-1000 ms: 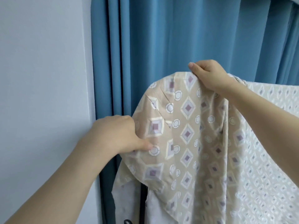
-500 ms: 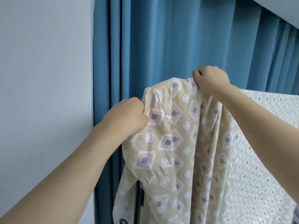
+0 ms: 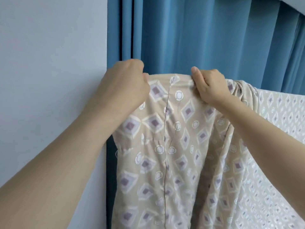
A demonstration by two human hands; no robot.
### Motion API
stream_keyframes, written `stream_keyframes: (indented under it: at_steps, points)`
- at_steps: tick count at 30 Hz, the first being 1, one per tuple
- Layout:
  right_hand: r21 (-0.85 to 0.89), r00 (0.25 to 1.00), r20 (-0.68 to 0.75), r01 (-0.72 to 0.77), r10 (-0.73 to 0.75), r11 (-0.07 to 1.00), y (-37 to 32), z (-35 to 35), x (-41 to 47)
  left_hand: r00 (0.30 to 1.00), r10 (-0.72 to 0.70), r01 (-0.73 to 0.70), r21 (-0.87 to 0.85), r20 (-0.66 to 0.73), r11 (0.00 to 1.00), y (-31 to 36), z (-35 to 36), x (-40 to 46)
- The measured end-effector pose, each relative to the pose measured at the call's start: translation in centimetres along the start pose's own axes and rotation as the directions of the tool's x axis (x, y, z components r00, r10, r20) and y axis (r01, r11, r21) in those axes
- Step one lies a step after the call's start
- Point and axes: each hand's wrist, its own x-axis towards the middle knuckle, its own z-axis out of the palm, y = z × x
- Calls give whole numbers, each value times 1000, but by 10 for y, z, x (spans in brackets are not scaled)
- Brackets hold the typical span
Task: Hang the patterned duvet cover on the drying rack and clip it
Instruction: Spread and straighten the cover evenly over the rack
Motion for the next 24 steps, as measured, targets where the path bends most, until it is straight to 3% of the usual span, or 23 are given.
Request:
stream_keyframes:
  at_steps: [2,4,6,7,8,9,13,16,19,21,24]
  points:
    - [-24,998,-59,-25,23,999,-1,2,-1,988,86,-97,-79,-126,992,6,-8,16]
    - [-35,992,-117,-44,40,998,-3,6,-1,994,67,-81,-171,-87,982,14,-13,32]
    - [-47,990,-135,-48,41,998,-1,9,-2,964,-27,78,-186,263,980,18,-10,38]
    - [-42,990,-135,-37,31,998,1,10,-2,890,-65,174,-204,452,963,19,-5,39]
    - [-27,992,-129,-21,17,999,5,11,-2,815,-81,263,-242,573,934,17,3,36]
    - [3,992,-123,-2,2,1000,8,10,-2,787,-89,322,-282,611,904,14,10,34]
    - [112,997,-80,16,-7,994,20,1,3,835,-203,415,-343,512,843,8,28,20]
    - [85,1000,12,-24,23,996,27,-6,7,872,-97,240,-247,479,939,9,32,13]
    - [-44,999,-19,-39,38,998,29,-18,17,996,35,-26,-103,85,994,12,24,24]
    - [-71,995,-74,-69,64,995,32,-27,32,992,113,-118,-129,-50,985,22,24,29]
    - [-167,991,36,-122,130,978,39,-32,49,979,70,-31,-200,193,979,29,41,24]
